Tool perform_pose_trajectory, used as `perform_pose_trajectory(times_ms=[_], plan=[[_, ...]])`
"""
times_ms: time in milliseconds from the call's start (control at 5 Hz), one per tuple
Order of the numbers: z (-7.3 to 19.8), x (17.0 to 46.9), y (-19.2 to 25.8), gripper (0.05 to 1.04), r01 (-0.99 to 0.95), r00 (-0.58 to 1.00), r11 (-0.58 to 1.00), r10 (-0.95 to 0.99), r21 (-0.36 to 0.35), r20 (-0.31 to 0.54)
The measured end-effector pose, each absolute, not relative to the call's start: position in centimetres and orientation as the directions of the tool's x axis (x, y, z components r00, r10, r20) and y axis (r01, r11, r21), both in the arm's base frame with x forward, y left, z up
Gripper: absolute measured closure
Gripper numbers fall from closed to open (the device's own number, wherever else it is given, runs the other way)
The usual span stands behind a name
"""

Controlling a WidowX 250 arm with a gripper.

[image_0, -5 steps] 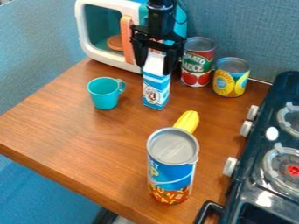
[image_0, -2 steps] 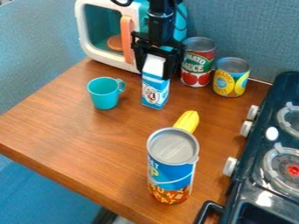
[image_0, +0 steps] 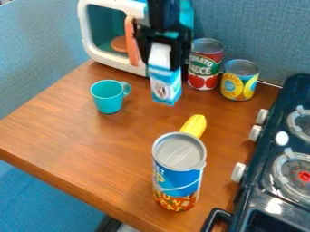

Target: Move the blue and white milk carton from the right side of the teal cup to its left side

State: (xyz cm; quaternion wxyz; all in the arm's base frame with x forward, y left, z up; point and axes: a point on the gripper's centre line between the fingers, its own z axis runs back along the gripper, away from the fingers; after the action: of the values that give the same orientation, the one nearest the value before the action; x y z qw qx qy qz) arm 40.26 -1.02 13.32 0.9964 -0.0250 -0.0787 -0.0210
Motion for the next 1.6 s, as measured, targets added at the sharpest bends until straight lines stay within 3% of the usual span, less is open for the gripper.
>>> perform_pose_trajectory(times_ms=[200,400,600,800,1200,1600], plan=[[16.3,38.6,1.4,0.214,-0.012,0.972,0.997,0.030,-0.078,0.233],[17.8,37.7,3.1,0.214,-0.058,0.965,0.995,0.076,-0.077,0.251],[19.7,37.2,8.2,0.214,-0.161,0.949,0.985,0.174,-0.068,0.264],[20.0,37.4,11.0,0.214,-0.196,0.943,0.979,0.203,-0.054,0.263],[16.9,38.1,15.3,0.214,-0.237,0.963,0.971,0.229,0.039,0.144],[11.9,38.6,15.8,0.214,-0.213,0.977,0.977,0.214,0.030,-0.017]])
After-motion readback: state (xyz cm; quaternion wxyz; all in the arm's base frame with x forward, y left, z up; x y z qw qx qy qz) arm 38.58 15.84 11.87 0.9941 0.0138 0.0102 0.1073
